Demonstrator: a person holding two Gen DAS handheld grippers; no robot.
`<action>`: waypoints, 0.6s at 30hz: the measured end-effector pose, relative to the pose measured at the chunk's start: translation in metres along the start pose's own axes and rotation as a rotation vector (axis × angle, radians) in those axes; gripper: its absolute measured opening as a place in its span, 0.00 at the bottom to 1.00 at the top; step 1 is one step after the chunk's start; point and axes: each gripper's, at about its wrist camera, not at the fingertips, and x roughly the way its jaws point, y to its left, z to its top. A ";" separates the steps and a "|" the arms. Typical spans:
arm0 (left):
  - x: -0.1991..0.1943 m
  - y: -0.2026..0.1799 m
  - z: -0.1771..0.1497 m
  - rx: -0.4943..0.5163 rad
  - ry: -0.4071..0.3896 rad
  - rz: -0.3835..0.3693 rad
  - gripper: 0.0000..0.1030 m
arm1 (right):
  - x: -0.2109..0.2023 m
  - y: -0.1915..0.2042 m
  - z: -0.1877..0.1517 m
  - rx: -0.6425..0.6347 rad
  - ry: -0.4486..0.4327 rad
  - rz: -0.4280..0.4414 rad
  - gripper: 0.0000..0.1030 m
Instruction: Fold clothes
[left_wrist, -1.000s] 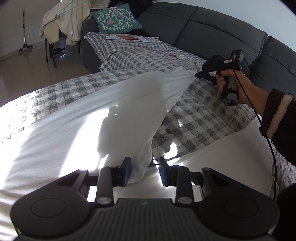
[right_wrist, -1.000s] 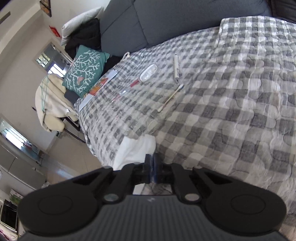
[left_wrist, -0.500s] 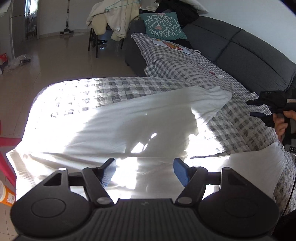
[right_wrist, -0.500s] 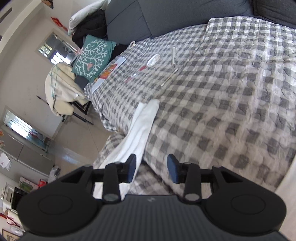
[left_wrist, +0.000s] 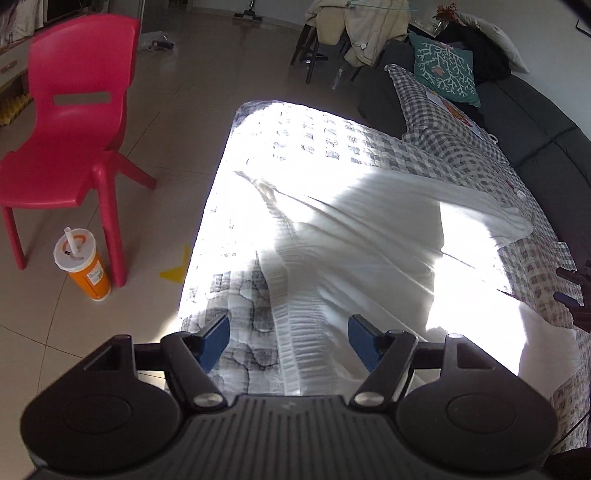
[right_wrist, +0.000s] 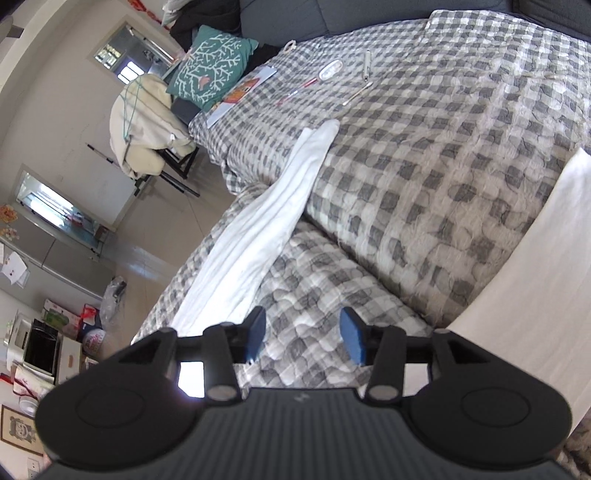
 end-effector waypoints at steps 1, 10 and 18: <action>-0.005 0.007 -0.005 -0.006 0.008 -0.024 0.68 | -0.002 0.003 -0.006 -0.016 0.012 0.011 0.48; -0.008 0.028 -0.041 -0.076 0.065 -0.233 0.51 | -0.004 0.032 -0.059 -0.208 0.155 0.104 0.48; 0.005 0.026 -0.038 -0.163 0.054 -0.295 0.51 | -0.023 0.079 -0.138 -0.555 0.366 0.331 0.48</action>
